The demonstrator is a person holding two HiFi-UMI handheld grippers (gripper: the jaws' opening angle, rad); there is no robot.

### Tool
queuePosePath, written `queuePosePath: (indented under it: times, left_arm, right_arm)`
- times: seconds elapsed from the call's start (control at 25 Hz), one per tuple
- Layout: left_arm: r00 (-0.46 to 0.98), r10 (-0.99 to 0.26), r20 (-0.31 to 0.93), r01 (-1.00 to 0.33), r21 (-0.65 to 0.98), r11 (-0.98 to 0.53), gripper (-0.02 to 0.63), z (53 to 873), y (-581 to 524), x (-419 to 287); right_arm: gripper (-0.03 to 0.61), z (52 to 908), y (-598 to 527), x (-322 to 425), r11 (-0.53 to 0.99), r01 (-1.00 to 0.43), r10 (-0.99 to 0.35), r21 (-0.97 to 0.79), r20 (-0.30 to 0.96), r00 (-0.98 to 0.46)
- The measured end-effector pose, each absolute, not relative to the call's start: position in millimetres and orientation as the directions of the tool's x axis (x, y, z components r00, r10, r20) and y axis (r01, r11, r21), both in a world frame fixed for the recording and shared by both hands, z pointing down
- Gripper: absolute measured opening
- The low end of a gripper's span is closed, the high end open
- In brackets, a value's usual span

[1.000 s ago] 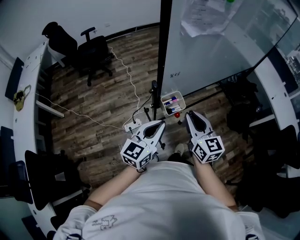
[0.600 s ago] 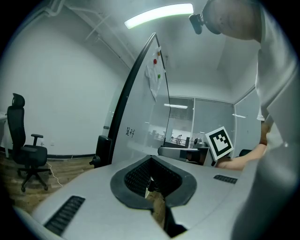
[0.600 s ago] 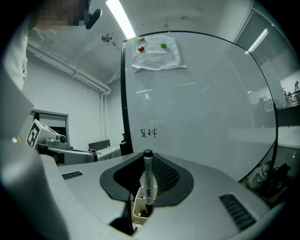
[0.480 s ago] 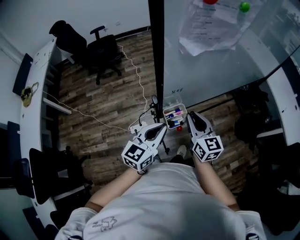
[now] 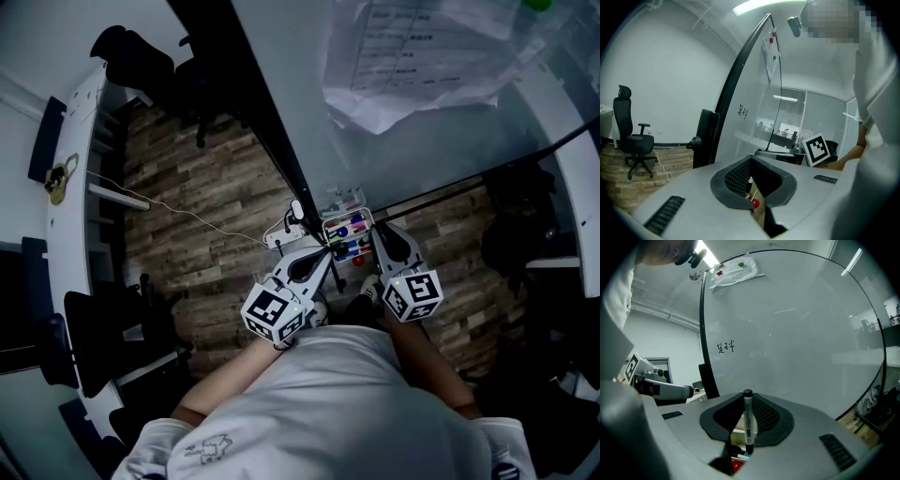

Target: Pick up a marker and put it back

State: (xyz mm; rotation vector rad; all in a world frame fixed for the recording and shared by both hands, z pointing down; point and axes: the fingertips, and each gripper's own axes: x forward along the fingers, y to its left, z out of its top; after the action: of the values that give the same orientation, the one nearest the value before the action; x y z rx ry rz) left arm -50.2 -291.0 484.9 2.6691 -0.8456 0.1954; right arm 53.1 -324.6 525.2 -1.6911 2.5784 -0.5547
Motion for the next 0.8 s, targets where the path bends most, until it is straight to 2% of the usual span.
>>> queuePosePath:
  times: [0.36, 0.8]
  left_arm:
    - [0.805, -0.53, 0.267, -0.593, 0.314, -0.742, 0.005, 501, -295, -47]
    - [0.799, -0.543, 0.259, -0.602, 0.342, -0.722, 0.005, 505, -289, -55]
  right_arm:
    - [0.069, 547, -331, 50, 0.367, -0.872, -0.877, -0.323, 0.191, -0.44]
    - [0.084, 543, -328, 46, 0.398, -0.852, -0.869, -0.339, 0.159, -0.469]
